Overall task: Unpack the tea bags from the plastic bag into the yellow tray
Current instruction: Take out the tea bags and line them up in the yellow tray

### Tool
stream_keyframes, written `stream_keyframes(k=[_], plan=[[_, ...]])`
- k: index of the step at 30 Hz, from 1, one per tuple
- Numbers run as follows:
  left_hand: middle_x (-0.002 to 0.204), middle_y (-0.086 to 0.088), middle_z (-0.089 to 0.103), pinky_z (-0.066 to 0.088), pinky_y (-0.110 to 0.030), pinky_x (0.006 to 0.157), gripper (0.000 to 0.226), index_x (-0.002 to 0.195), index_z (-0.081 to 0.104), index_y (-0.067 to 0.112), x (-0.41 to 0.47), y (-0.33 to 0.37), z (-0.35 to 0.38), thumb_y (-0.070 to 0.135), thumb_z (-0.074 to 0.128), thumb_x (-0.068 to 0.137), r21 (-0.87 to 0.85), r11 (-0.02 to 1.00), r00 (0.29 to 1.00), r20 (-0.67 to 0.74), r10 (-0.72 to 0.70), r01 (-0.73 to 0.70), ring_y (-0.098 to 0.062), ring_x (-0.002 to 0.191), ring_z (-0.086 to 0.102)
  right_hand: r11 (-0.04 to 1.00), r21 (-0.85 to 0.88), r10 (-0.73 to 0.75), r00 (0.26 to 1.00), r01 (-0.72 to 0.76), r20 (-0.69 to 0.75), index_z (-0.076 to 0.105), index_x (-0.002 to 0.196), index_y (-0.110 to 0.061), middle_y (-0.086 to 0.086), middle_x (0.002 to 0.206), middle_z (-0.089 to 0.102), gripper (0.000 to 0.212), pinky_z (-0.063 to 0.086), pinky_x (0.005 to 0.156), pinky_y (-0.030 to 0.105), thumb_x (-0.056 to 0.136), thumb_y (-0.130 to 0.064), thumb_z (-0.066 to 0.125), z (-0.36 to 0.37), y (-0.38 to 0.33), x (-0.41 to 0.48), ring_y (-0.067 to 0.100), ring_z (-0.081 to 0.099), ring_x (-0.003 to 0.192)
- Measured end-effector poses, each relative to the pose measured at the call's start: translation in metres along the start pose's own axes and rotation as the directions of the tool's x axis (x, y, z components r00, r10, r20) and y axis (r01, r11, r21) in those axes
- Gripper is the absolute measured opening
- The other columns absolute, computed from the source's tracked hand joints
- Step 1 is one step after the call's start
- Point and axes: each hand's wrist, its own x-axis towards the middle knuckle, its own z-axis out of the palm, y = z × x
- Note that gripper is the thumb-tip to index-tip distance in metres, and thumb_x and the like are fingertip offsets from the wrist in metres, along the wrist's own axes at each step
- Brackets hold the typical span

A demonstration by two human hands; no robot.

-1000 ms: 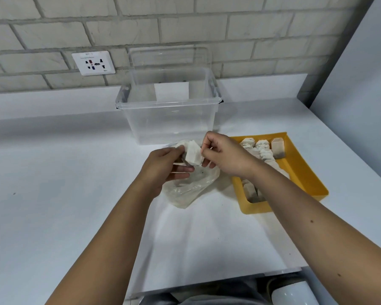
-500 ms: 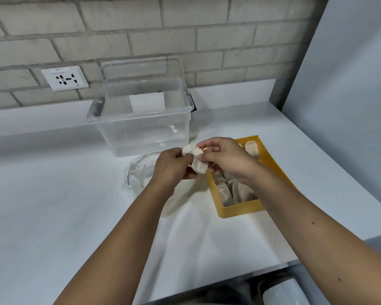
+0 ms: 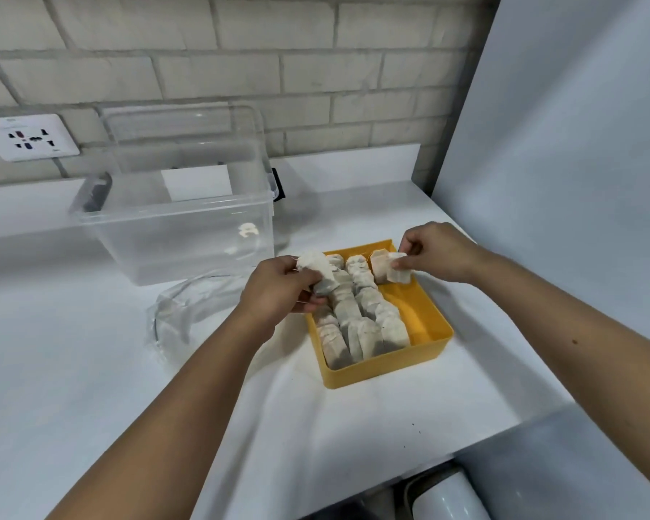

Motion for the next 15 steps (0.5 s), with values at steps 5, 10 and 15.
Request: stream_keyframes(k=[5, 10, 15], plan=[[0.090, -0.019, 0.074, 0.058, -0.027, 0.055, 0.008, 0.097, 0.067, 0.001, 0.000, -0.002, 0.006, 0.005, 0.063, 0.091, -0.010, 1.000, 1.000, 0.021, -0.004, 0.005, -0.024, 0.064, 0.073, 0.906, -0.408, -0.108, 0.993, 0.116, 0.041, 0.073, 0.099, -0.027, -0.001, 0.140, 0.049, 0.024, 0.030, 0.106, 0.041, 0.087, -0.045, 0.066, 0.028, 0.009, 0.014, 0.023, 0.035, 0.133], [0.086, -0.017, 0.074, 0.057, -0.026, 0.054, 0.003, 0.093, 0.067, 0.003, 0.000, -0.004, 0.007, 0.005, 0.064, 0.091, -0.018, 1.000, 1.000, 0.023, -0.011, 0.012, -0.023, 0.063, 0.073, 0.809, -0.581, -0.128, 0.992, 0.095, -0.017, 0.075, 0.100, -0.031, 0.002, 0.158, 0.030, 0.026, 0.007, 0.118, 0.050, 0.087, -0.050, 0.063, 0.042, 0.007, 0.030, 0.027, 0.012, 0.149], [0.085, -0.017, 0.073, 0.055, -0.024, 0.052, 0.008, 0.097, 0.065, -0.002, 0.001, -0.005, 0.006, 0.004, 0.064, 0.091, -0.029, 0.999, 0.999, 0.033, -0.014, 0.015, -0.022, 0.061, 0.072, 0.749, -0.661, -0.128, 0.988, 0.037, -0.090, 0.075, 0.100, -0.030, 0.004, 0.157, 0.030, 0.026, 0.004, 0.118, 0.053, 0.088, -0.050, 0.062, 0.045, 0.003, 0.042, 0.028, 0.010, 0.149]])
